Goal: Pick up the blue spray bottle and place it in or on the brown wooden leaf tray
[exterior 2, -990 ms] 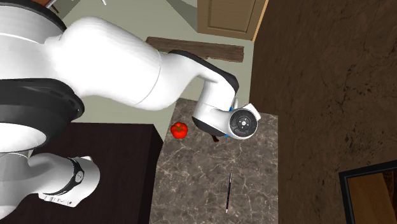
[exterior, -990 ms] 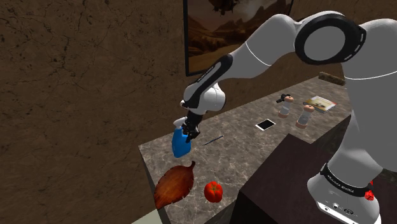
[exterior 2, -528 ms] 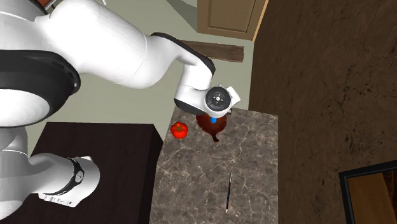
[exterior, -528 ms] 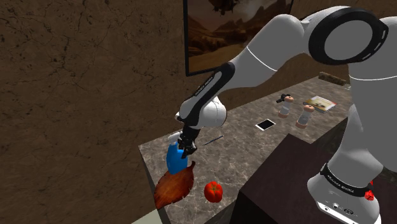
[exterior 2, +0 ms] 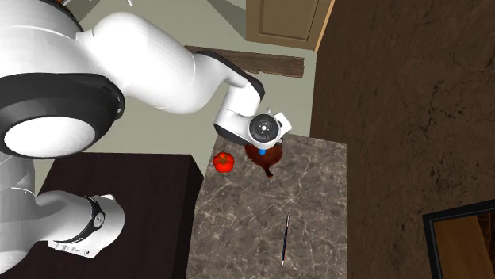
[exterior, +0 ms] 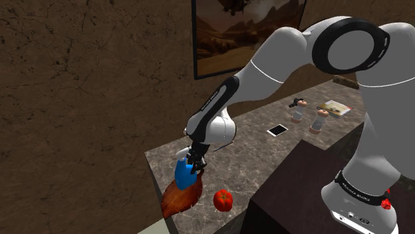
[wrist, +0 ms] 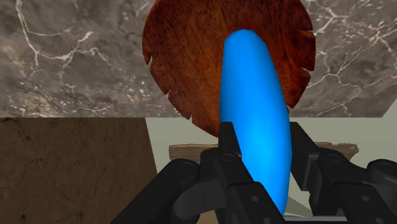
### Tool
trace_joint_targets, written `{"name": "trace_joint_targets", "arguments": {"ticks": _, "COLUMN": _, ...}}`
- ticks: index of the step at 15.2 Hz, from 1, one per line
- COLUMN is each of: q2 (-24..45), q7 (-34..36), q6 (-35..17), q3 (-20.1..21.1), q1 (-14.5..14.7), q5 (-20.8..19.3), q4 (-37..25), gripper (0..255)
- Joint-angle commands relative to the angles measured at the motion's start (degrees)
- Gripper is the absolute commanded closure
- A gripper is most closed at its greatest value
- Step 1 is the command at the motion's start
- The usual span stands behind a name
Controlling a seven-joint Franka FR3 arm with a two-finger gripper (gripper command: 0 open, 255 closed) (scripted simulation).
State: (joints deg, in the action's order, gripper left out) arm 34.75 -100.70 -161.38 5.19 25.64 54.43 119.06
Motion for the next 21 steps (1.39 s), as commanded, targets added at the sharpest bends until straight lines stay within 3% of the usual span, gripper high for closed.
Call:
{"name": "trace_joint_targets", "arguments": {"ticks": 1, "q2": 1.70, "q7": -1.29, "q6": -0.87, "q3": 0.73, "q1": -0.55, "q5": 0.94, "q4": -0.85, "gripper": 255}}
{"name": "trace_joint_targets", "arguments": {"ticks": 10, "q2": 2.87, "q7": -2.17, "q6": -1.47, "q3": 1.24, "q1": -0.95, "q5": 1.55, "q4": -1.44, "gripper": 255}}
{"name": "trace_joint_targets", "arguments": {"ticks": 11, "q2": 2.87, "q7": -2.17, "q6": -1.47, "q3": 1.24, "q1": -0.95, "q5": 1.55, "q4": -1.44, "gripper": 0}}
{"name": "trace_joint_targets", "arguments": {"ticks": 16, "q2": 2.87, "q7": -2.18, "q6": -1.48, "q3": 1.24, "q1": -0.95, "q5": 1.56, "q4": -1.43, "gripper": 0}}
{"name": "trace_joint_targets", "arguments": {"ticks": 21, "q2": -5.08, "q7": 0.35, "q6": 2.10, "q3": -1.32, "q1": -0.65, "q5": -1.24, "q4": 3.73, "gripper": 0}}
